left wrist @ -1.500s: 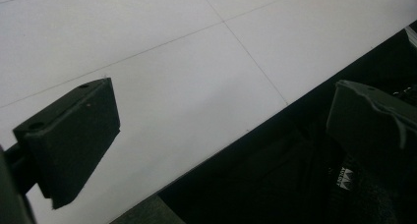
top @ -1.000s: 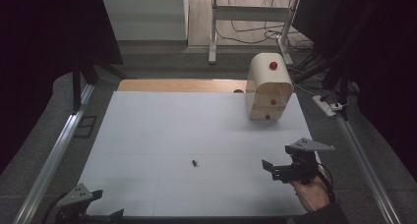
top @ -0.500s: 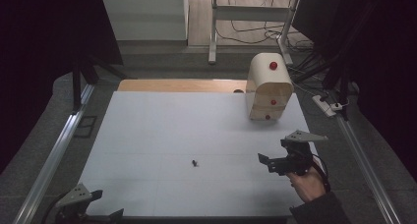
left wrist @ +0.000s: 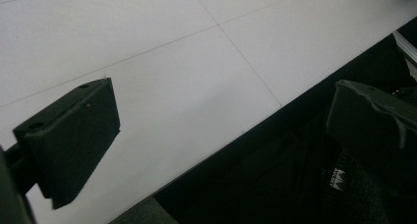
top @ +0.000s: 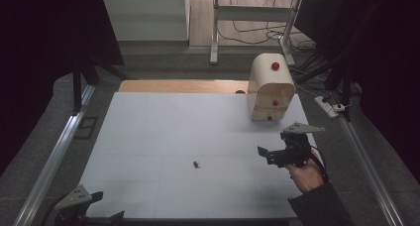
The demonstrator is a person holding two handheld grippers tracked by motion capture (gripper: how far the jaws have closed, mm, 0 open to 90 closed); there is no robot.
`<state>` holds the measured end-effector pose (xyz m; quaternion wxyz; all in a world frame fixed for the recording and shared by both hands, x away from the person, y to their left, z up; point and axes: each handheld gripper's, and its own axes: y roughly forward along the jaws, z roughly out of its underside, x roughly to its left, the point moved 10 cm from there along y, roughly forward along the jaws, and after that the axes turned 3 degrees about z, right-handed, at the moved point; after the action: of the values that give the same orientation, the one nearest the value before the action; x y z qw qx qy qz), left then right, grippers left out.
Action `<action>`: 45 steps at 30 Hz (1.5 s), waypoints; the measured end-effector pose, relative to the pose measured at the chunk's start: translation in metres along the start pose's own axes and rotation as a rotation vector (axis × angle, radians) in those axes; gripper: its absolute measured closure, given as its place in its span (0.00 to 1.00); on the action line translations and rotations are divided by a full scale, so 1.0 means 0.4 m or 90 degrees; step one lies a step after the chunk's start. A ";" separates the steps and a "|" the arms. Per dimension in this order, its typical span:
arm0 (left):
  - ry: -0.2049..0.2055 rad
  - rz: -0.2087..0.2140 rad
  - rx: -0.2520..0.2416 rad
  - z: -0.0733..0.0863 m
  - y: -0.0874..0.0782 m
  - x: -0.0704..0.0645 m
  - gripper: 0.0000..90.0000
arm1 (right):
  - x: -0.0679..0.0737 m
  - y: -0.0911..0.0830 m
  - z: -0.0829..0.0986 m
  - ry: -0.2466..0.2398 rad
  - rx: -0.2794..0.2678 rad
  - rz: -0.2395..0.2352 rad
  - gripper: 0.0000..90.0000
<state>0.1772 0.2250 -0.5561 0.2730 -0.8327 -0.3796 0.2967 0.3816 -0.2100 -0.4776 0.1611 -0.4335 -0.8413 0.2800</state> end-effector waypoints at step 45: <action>-0.008 0.006 0.008 0.002 0.003 0.002 0.00 | -0.183 0.132 -0.088 0.049 0.023 0.118 0.00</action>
<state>0.1776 0.2251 -0.5578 0.2743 -0.8310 -0.3754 0.3054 0.4754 -0.2337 -0.4840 0.1749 -0.5169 -0.7855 0.2918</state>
